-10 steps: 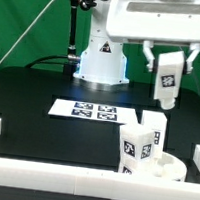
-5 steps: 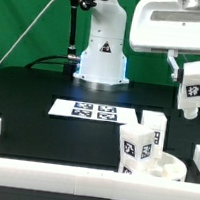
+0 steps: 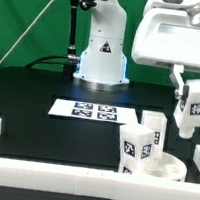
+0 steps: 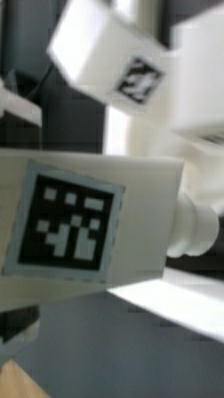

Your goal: Assemble stool

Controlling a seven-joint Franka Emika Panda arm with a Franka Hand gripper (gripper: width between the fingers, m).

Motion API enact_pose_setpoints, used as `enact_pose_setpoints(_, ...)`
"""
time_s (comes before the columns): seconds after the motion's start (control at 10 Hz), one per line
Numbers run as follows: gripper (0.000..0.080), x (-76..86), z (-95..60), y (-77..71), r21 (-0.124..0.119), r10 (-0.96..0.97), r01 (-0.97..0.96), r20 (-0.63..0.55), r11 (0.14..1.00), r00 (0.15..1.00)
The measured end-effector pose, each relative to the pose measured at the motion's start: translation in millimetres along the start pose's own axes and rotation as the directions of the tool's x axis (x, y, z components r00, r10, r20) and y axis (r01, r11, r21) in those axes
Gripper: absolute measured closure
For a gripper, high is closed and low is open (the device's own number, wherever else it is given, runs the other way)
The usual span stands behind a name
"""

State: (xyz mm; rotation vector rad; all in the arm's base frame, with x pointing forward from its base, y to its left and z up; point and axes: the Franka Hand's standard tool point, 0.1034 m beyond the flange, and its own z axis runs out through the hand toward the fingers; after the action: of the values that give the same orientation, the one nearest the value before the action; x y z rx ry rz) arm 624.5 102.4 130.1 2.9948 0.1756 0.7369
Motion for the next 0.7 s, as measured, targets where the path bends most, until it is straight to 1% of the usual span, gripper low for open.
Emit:
enact_pose_setpoints(0.1, 0.0474, 6.4, 5.6, 1.0, 0.001, -0.067, 0.067, 0.031, 0.998, 0.997)
enact_pose_setpoints(0.2, 0.0474, 8.1, 4.6, 0.5, 0.001, -0.055, 0.055, 0.022, 0.998, 0.998)
enact_pose_setpoints(0.5, 0.0474, 6.7, 5.6, 1.1, 0.000, -0.058, 0.058, 0.022, 0.998, 0.998)
enact_pose_setpoints(0.6, 0.0474, 7.8, 7.6, 5.1, -0.010, -0.069, 0.068, -0.013, 0.998, 0.998)
enact_pose_setpoints(0.7, 0.0474, 5.4, 10.4, 6.3, -0.012, -0.069, 0.068, -0.007, 0.998, 0.998)
